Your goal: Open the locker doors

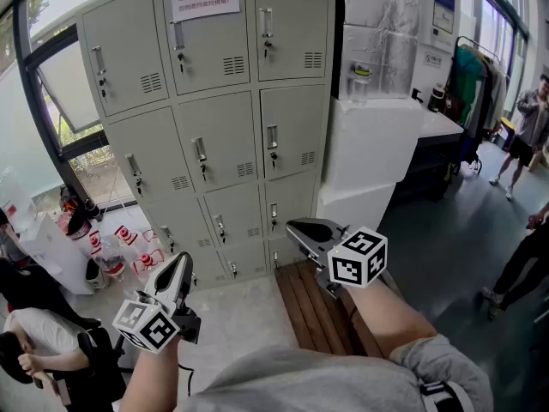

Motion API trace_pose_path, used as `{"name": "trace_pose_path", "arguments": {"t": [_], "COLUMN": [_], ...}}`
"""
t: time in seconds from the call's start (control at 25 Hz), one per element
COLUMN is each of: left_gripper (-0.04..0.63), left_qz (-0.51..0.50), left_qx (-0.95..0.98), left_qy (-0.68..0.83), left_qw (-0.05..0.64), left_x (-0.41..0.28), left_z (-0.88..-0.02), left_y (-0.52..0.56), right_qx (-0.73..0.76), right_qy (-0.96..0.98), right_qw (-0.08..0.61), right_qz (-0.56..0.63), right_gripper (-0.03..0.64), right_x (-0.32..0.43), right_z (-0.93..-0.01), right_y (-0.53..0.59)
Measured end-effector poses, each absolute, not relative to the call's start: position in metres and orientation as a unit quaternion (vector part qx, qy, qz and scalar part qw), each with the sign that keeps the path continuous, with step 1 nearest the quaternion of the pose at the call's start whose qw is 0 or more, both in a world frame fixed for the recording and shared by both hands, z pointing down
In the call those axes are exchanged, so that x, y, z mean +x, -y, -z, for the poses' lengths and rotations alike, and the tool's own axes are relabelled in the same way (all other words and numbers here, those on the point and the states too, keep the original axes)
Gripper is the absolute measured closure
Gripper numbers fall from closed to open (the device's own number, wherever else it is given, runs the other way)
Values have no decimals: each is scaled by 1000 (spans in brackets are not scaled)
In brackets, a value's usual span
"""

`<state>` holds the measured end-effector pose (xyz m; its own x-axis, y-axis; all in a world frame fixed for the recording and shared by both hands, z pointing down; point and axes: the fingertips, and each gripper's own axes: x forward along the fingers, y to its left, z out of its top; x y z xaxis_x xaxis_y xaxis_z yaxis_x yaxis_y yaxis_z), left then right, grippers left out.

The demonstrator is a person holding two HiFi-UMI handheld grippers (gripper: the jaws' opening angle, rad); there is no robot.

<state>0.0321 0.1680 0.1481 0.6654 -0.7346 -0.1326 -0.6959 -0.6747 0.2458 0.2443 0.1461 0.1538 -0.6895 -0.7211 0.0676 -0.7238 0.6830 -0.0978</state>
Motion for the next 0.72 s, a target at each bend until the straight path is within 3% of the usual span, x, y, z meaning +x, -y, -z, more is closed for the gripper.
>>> {"name": "trace_pose_path", "arguments": {"t": [0.72], "left_gripper": [591], "left_qz": [116], "left_qx": [906], "left_qy": [395], "left_qw": [102], "left_x": [89], "left_z": [-157], "left_y": [-154], "right_qx": [375], "right_qy": [924], "right_qw": [5], "right_qz": [-78], "right_gripper": [617], "right_x": [296], "right_z": [-158], "right_y": [-132]}}
